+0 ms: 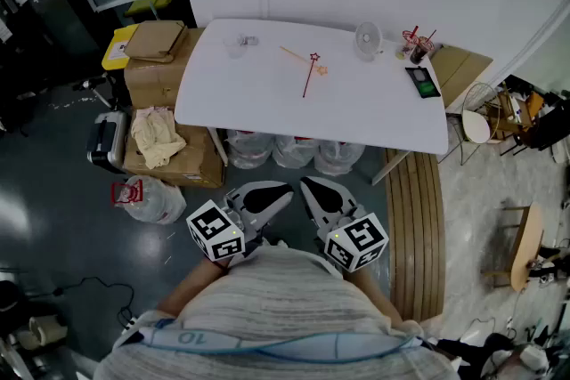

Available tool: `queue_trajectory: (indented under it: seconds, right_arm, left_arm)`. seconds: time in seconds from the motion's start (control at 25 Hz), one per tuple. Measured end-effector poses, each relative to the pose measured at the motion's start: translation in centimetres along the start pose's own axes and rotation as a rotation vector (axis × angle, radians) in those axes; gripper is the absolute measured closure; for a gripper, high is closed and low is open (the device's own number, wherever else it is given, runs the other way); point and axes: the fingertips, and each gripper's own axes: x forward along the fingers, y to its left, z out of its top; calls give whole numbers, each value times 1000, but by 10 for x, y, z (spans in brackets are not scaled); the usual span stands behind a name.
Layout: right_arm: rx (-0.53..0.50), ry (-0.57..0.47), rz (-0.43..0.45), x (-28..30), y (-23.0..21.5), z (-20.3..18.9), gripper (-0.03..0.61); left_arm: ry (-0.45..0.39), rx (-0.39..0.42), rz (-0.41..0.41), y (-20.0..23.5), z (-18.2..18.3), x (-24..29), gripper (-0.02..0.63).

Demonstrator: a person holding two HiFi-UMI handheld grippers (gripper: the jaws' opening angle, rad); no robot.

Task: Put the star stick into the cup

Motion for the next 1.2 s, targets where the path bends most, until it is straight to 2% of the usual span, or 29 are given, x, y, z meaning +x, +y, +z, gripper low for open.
queue_trajectory:
  seconds: [0.64,0.84,1.2]
  right_arm:
    - [7,-11,-22,-9,-3,-1,571]
    - [79,-73,5,-12,-5,3,569]
    - [60,-47,30,-2,-15,4,568]
  left_arm:
    - [9,-1,-14,-7,-5,2,577]
    - [13,-5,-23,-8,-7,4,577]
    - [44,17,-23,2,-6,16,577]
